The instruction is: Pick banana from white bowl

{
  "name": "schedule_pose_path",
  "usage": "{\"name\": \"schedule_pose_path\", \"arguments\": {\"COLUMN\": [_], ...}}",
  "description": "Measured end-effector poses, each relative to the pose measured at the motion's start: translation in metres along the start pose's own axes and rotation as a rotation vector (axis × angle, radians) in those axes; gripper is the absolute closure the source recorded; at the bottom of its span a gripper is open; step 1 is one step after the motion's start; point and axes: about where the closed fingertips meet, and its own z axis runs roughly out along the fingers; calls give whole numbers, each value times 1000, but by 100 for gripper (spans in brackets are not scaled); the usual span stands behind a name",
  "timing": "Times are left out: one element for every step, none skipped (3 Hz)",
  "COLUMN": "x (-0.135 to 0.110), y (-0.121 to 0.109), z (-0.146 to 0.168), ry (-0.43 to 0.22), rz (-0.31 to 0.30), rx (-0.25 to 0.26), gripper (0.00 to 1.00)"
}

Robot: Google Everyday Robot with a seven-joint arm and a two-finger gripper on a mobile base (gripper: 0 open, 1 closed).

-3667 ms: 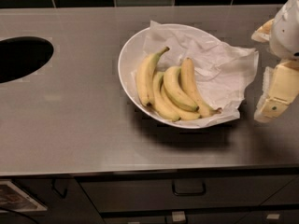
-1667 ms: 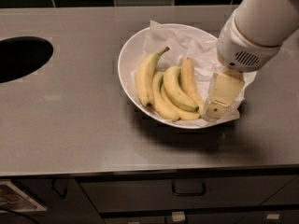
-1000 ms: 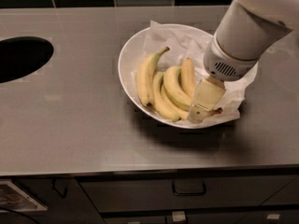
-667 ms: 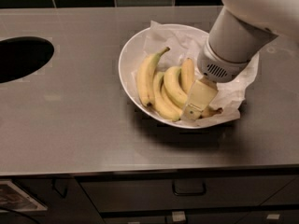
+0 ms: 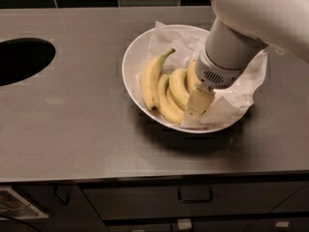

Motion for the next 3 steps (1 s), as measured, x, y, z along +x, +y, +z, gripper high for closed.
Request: {"name": "schedule_pose_path", "arguments": {"x": [-5, -19, -43], "y": [6, 8, 12], "z": [4, -25, -109], "ry": [-4, -29, -90], "rz": [-9, -56, -136], "rx": [-5, 65, 241], "gripper": [26, 21, 23]}}
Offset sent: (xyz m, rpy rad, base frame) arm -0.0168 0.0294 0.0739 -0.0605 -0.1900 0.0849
